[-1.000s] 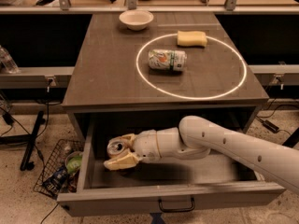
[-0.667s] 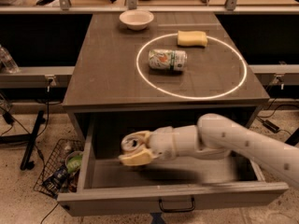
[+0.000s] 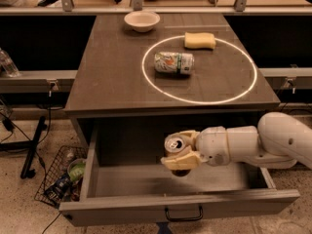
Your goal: Pick orange can from top drawer and place on counter
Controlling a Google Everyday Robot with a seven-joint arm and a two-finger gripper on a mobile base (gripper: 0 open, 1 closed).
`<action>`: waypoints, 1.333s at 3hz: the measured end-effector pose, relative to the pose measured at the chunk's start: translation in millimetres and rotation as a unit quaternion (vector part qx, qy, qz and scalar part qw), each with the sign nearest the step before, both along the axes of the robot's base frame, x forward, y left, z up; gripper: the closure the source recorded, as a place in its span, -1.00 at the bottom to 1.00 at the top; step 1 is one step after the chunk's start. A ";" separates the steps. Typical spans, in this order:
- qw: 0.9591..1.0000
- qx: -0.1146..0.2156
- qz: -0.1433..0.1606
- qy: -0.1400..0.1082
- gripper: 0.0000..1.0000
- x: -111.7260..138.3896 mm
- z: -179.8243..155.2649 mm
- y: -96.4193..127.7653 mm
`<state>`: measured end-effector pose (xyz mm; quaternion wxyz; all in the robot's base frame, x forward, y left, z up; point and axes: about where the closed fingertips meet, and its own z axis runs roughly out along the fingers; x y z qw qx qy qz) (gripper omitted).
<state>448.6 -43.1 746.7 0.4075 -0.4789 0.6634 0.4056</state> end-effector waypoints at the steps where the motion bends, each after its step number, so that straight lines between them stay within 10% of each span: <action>1: 0.998 -0.012 -0.027 -0.060 1.00 14.9 57.8 -44.1; 4: 0.993 -0.028 -0.027 -0.112 1.00 58.5 128.5 -38.7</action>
Offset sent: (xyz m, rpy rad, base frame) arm 0.0067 -0.0363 0.0409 -0.0234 -0.0854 -0.0404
